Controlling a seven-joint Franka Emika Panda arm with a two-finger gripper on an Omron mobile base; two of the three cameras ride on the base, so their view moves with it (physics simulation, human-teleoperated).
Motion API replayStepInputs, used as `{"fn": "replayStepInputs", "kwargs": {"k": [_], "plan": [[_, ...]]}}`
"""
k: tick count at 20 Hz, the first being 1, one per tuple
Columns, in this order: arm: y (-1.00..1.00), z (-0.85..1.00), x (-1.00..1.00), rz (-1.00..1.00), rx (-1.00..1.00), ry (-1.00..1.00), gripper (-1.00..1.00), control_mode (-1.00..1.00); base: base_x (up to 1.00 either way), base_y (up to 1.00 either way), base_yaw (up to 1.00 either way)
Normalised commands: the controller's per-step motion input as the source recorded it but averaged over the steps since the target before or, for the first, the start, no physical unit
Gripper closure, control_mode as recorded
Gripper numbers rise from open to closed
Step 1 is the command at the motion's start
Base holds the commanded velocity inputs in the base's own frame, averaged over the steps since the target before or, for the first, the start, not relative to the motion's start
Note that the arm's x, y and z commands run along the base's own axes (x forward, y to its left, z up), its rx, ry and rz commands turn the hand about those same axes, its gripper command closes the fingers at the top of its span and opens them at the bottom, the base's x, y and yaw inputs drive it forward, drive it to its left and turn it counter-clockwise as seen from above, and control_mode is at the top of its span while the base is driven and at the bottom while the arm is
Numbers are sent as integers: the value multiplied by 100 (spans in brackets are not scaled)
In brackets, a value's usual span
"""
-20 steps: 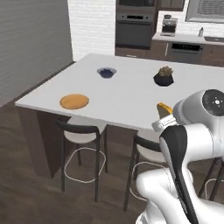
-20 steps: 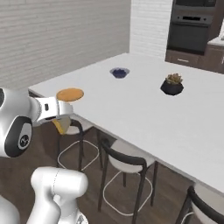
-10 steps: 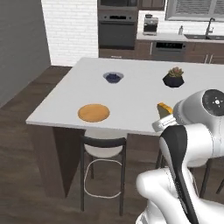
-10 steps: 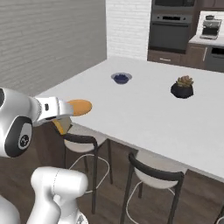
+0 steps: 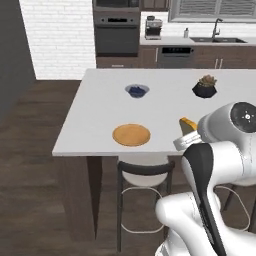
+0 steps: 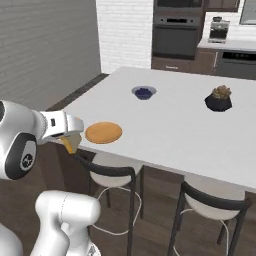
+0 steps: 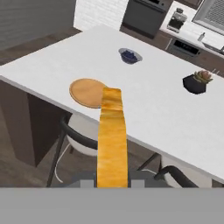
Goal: Start the toaster. Once the lever pops up, take the bread to the plate on the dining counter.
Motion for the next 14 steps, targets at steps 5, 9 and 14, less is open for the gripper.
{"fn": "replayStepInputs", "kwargs": {"k": [5,9,14], "plan": [[0,0,0,0,0,0,100,100,37,60,-37],[0,0,0,0,0,0,100,100,47,61,-39],[0,0,0,0,0,0,100,100,50,50,-39]]}}
